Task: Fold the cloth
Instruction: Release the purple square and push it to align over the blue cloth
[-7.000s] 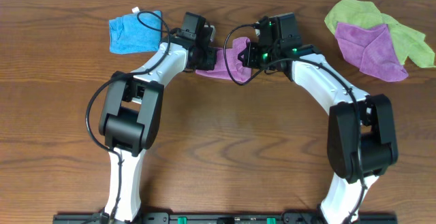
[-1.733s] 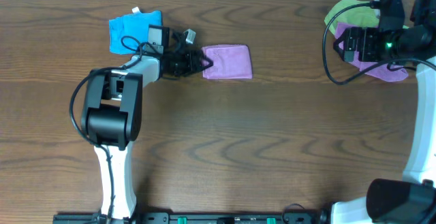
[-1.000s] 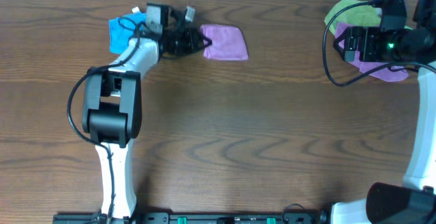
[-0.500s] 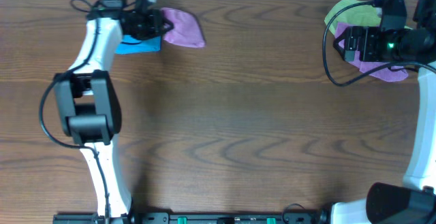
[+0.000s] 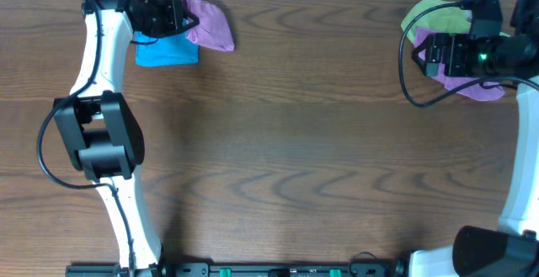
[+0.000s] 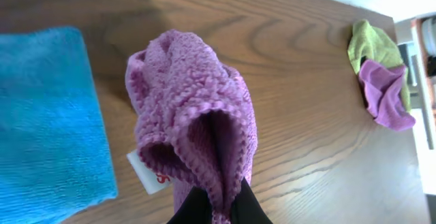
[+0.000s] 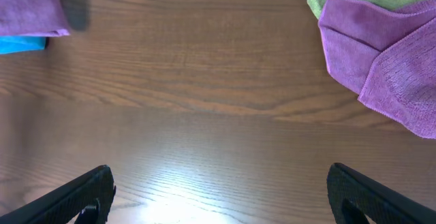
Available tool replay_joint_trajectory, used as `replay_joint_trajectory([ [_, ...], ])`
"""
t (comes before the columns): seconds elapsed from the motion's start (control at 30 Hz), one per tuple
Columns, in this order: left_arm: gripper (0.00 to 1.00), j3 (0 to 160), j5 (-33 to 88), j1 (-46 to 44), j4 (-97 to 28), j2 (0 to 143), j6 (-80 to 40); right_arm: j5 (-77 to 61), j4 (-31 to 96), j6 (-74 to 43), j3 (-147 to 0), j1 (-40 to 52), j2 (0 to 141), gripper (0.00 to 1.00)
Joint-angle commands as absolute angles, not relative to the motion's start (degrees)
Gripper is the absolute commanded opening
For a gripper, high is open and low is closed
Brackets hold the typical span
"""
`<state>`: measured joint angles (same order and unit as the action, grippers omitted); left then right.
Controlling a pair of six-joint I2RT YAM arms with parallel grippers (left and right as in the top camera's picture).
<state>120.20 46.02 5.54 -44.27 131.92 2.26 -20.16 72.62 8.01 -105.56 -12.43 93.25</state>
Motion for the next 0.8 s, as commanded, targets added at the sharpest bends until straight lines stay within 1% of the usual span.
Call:
replay_joint_trajectory([
  [0.0,0.06,121.91,43.88,7.49,-45.08,132.33,4.78,-21.02,72.84,8.91,-105.08,-12.67,92.03,0.99],
  [0.2,0.06,121.91,42.35,9.3,-45.43,132.35,5.41,-21.02,72.88,8.91,-105.08,-12.67,92.03,0.99],
  [0.47,0.05,121.89,39.46,9.41,-46.94,132.92,7.31,-21.04,73.28,8.88,-105.08,-12.67,92.03,0.99],
  [0.63,0.06,121.89,32.16,9.45,-48.07,133.51,7.79,-21.04,73.87,8.88,-105.08,-12.67,92.03,0.98],
  [0.77,0.06,121.89,29.12,9.63,-49.19,133.51,8.67,-21.04,74.06,8.88,-105.08,-12.67,92.03,0.98],
])
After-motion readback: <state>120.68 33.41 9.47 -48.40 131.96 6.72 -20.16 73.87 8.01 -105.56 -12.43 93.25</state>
